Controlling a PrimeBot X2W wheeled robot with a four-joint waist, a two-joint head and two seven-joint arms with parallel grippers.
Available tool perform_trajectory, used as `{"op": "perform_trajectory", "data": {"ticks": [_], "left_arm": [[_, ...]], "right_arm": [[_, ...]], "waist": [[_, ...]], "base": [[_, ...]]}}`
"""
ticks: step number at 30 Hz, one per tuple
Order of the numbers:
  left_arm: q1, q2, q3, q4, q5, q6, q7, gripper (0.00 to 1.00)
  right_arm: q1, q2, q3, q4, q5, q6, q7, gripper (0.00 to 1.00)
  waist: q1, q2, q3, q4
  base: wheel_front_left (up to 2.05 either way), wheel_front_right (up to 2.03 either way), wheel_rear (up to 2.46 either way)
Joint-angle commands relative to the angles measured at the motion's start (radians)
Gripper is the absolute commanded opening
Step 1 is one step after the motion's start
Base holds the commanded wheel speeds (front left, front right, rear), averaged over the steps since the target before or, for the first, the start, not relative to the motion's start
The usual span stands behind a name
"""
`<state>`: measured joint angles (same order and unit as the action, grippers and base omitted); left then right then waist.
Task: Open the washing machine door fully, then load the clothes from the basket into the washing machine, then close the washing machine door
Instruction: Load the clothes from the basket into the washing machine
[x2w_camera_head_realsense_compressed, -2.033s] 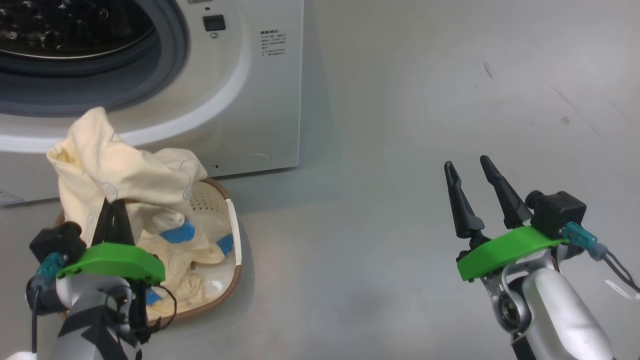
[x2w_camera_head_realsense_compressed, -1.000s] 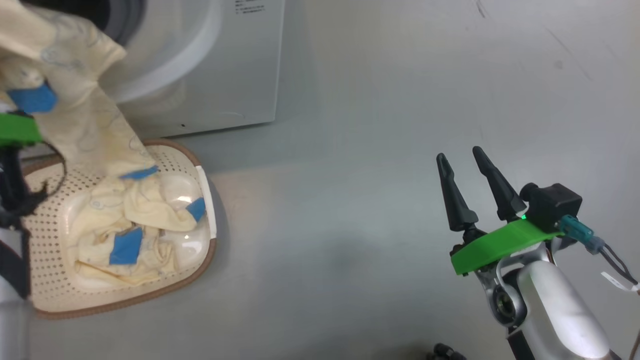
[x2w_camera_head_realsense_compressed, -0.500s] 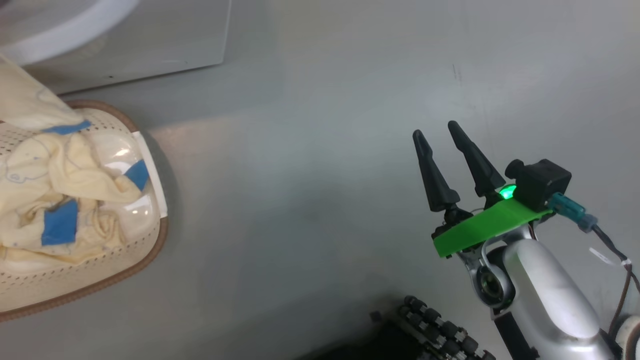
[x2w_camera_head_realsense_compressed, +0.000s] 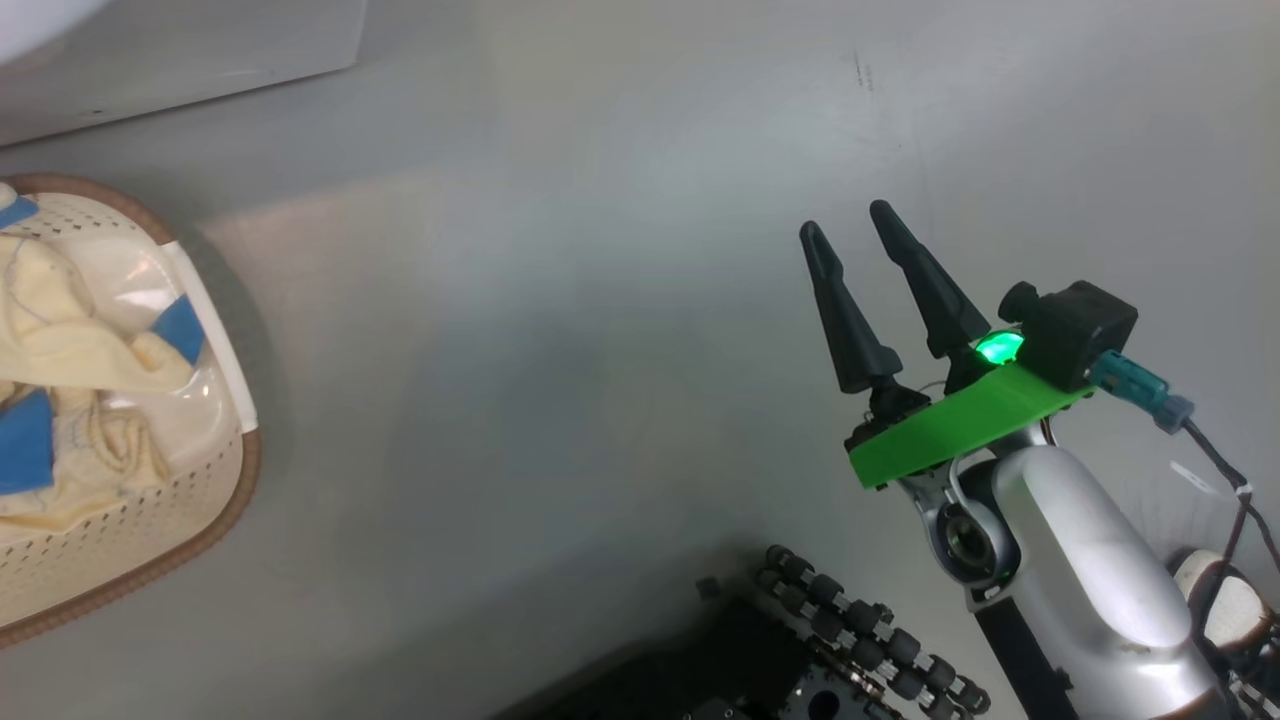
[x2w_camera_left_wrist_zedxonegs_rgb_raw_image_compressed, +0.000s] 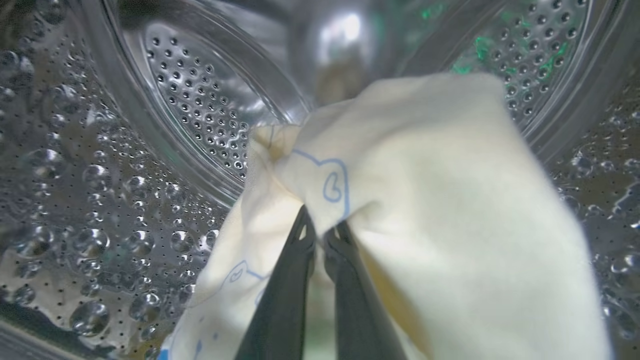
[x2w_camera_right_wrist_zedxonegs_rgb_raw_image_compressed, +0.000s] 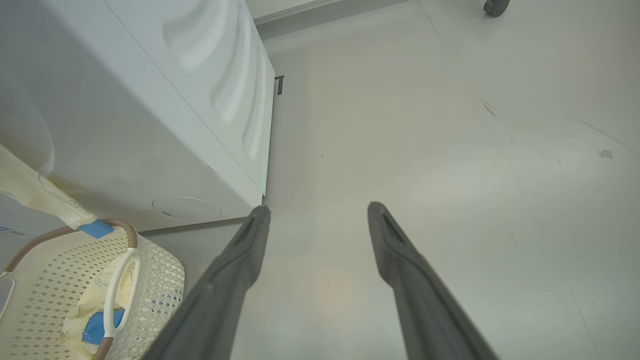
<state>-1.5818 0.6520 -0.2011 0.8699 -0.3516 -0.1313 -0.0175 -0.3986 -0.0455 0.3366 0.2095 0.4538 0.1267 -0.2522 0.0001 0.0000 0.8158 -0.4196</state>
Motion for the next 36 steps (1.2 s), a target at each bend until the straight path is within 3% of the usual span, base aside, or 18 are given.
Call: {"op": "perform_trajectory", "data": {"ticks": [1,10,12,25,36], "left_arm": [[-0.046,0.047,-0.006,-0.003,0.014,0.001,-0.012,0.00],[-0.109,0.018,-0.068,0.130,-0.003,0.001,-0.071,0.00],[-0.116,0.015,-0.085,0.147,-0.013,0.001,-0.081,1.00],[-0.054,-0.026,-0.171,0.201,-0.124,0.001,-0.142,1.00],[0.158,-0.063,-0.256,0.160,-0.274,0.001,-0.187,1.00]], "right_arm": [[0.015,-0.005,0.016,-0.027,0.011,0.004,-0.010,1.00],[0.004,-0.005,0.018,-0.023,0.021,0.004,-0.010,1.00],[0.002,-0.005,0.016,-0.021,0.020,0.004,-0.010,1.00],[0.001,-0.005,-0.015,-0.010,-0.013,0.004,-0.010,1.00],[0.017,-0.005,-0.060,0.001,-0.071,0.004,-0.010,1.00]], "waist": [[-0.0001,0.0000,0.006,-0.005],[-0.0001,0.0000,0.008,-0.011],[-0.0001,0.0000,0.006,-0.009],[-0.0001,0.0000,-0.056,0.034],[-0.0001,0.0000,-0.164,0.105]], "base": [[0.00,0.00,0.00],[0.00,0.00,0.00],[0.00,0.00,0.00],[0.00,0.00,0.00],[0.00,0.00,0.00]]}}
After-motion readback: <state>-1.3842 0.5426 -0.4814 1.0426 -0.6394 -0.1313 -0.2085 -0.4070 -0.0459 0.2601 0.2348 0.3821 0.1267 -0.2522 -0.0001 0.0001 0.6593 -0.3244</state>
